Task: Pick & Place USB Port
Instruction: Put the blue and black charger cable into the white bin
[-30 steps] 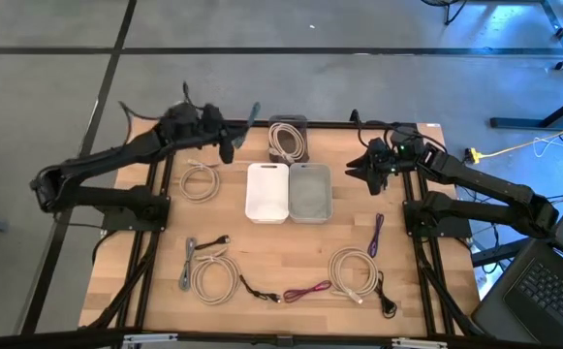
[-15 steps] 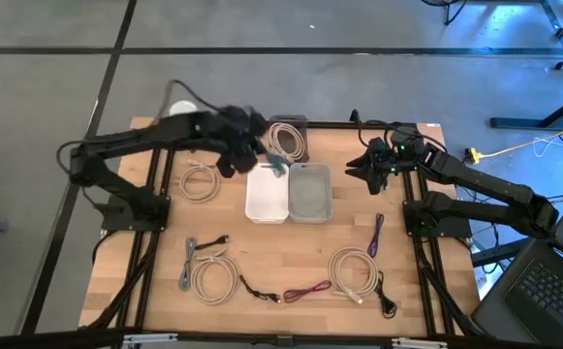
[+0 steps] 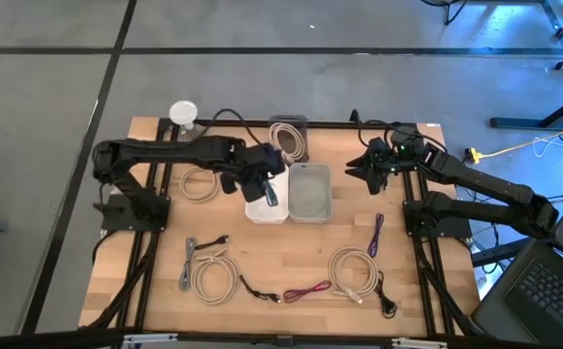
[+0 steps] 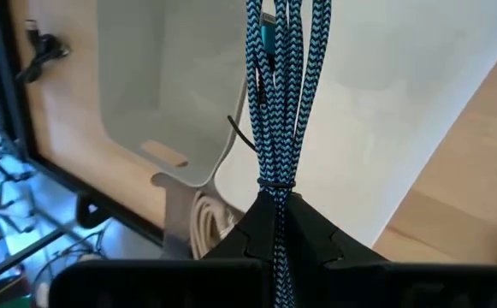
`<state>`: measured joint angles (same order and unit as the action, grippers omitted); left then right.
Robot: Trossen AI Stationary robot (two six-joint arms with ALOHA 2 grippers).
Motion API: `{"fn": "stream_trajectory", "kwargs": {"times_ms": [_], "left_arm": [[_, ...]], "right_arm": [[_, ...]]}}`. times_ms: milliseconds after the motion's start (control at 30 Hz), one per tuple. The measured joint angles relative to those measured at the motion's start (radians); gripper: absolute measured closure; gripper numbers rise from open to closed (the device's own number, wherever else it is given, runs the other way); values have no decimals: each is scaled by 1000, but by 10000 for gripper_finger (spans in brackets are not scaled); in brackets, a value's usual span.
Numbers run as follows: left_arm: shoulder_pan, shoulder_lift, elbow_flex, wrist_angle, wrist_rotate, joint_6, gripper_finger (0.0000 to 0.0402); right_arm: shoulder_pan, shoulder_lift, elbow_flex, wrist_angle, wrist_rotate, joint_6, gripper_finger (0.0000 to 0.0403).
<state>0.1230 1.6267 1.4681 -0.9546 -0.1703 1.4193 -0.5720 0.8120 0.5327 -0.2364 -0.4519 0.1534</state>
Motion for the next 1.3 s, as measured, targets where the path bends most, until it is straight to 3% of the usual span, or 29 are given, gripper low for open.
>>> {"fn": "stream_trajectory", "kwargs": {"times_ms": [367, 967, 1300], "left_arm": [[4, 98, -6, -17, -25, 35, 398], [1, 162, -206, 90, -63, 52, 398], [1, 162, -235, 120, -66, 73, 397]], "right_arm": [[0, 0, 0, -1, 0, 2, 251], [0, 0, 0, -3, 15, -8, 251], [0, 0, 0, -2, 15, -7, 251]]}}
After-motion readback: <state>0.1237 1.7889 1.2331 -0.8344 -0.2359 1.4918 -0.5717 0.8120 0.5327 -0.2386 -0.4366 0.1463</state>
